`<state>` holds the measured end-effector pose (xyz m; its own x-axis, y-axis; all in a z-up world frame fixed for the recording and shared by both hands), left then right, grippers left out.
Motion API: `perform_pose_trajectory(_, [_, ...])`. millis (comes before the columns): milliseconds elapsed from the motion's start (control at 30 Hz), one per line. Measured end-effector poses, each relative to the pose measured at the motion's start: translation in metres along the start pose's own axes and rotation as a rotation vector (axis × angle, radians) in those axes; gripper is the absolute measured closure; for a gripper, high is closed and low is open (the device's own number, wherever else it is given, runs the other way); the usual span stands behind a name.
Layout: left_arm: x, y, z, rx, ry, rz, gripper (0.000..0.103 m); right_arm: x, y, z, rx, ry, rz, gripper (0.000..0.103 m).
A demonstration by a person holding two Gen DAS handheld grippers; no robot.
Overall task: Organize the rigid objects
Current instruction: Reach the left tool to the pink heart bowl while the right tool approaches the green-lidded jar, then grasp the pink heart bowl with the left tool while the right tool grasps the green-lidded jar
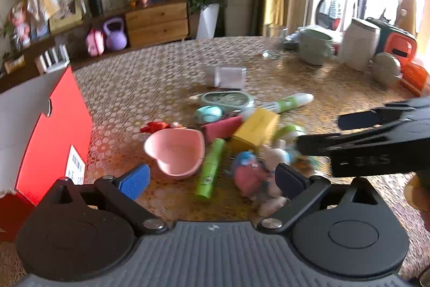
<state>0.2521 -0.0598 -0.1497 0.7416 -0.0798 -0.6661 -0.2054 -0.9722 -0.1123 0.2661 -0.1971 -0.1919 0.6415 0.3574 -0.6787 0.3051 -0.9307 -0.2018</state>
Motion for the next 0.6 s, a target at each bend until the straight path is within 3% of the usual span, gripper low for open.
perform_pose_trajectory(133, [0.013, -0.023, -0.004, -0.053, -0.011, -0.045, 0.003, 0.007, 0.001, -0.003, 0.006, -0.014, -0.001, 0.031])
perform_pose_trajectory(300, [0.033, -0.033, -0.007, -0.037, -0.024, -0.09, 0.003, 0.017, 0.0, -0.001, 0.018, -0.041, -0.002, 0.035])
perform_pose_trajectory(600, [0.064, -0.042, -0.002, -0.067, -0.068, -0.107, 0.003, 0.026, -0.007, 0.006, 0.029, -0.057, -0.001, 0.036])
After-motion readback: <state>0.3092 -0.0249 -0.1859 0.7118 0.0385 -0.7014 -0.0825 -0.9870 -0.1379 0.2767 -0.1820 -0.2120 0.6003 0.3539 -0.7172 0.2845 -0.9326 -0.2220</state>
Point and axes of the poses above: each gripper's, at about its wrist camera, not at the fingertips, and x roughly the way its jaws point, y to its right, z to its underside, the point moved 7 cm from there along x, roughly the way its jaws point, and after that the axes turned 7 degrees about x, right-handed, at the moved point
